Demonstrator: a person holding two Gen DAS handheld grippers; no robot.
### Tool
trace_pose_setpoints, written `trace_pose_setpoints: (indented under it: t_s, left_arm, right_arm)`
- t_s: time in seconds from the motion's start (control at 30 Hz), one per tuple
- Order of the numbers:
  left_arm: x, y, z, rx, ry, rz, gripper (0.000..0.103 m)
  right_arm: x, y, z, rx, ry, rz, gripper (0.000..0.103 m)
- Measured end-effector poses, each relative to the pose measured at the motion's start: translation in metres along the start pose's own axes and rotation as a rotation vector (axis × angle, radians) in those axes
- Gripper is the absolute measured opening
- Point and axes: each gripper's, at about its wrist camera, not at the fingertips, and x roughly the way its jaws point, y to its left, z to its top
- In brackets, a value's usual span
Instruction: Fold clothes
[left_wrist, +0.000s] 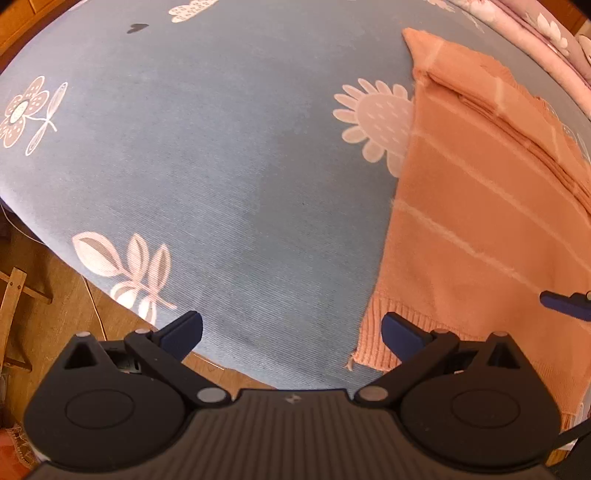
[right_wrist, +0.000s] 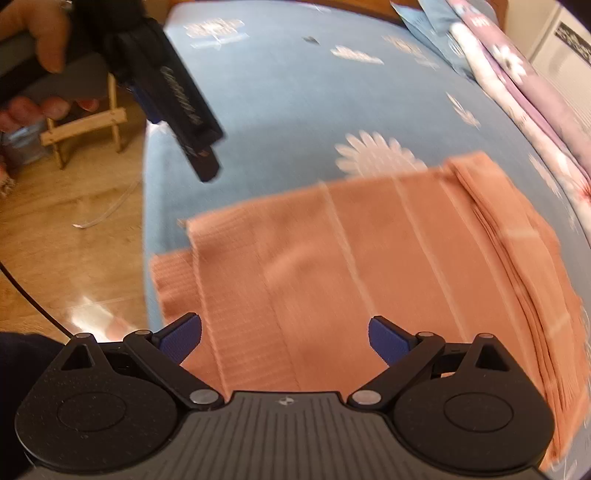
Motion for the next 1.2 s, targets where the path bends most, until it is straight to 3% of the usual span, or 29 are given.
trace_pose_setpoints:
  t_s: [0.17,0.3,0.5,0.63,0.77,0.87,0.97,1.2]
  left_arm:
    - [-0.010,0.014,-0.009,-0.076,-0.036,-0.001,0.102]
    - [-0.013,0.013,-0.017,-0.066,-0.042,0.019,0.102]
    - [-0.014,0.011,-0.015,-0.062,-0.047,0.001,0.102]
    - [-0.008,0.011,-0.010,-0.088,-0.031,-0.034,0.102]
    - [0.002,0.015,-0.002,-0.116,-0.002,-0.065,0.102]
    - [0.008,0.020,0.004,-0.143,0.012,-0.074,0.102]
    - [0.014,0.029,0.012,-0.168,0.026,-0.085,0.102]
    - [0.020,0.043,0.024,-0.189,0.040,-0.078,0.102]
  right_arm:
    - [0.002,0.015,0.015,-0.075,-0.024,0.039,0.094]
    - [0.006,-0.014,0.028,-0.080,-0.042,-0.042,0.088]
    - [0.019,-0.153,0.073,0.079,-0.117,-0.285,0.054]
    - [0.046,-0.240,0.113,0.105,-0.160,-0.445,0.045]
    - [0.106,-0.295,0.145,0.090,-0.100,-0.501,0.035]
    - [0.159,-0.320,0.163,0.065,-0.023,-0.541,0.034]
    - [0.193,-0.329,0.169,0.077,0.035,-0.506,0.034]
    - [0.212,-0.336,0.177,0.064,0.039,-0.509,0.034]
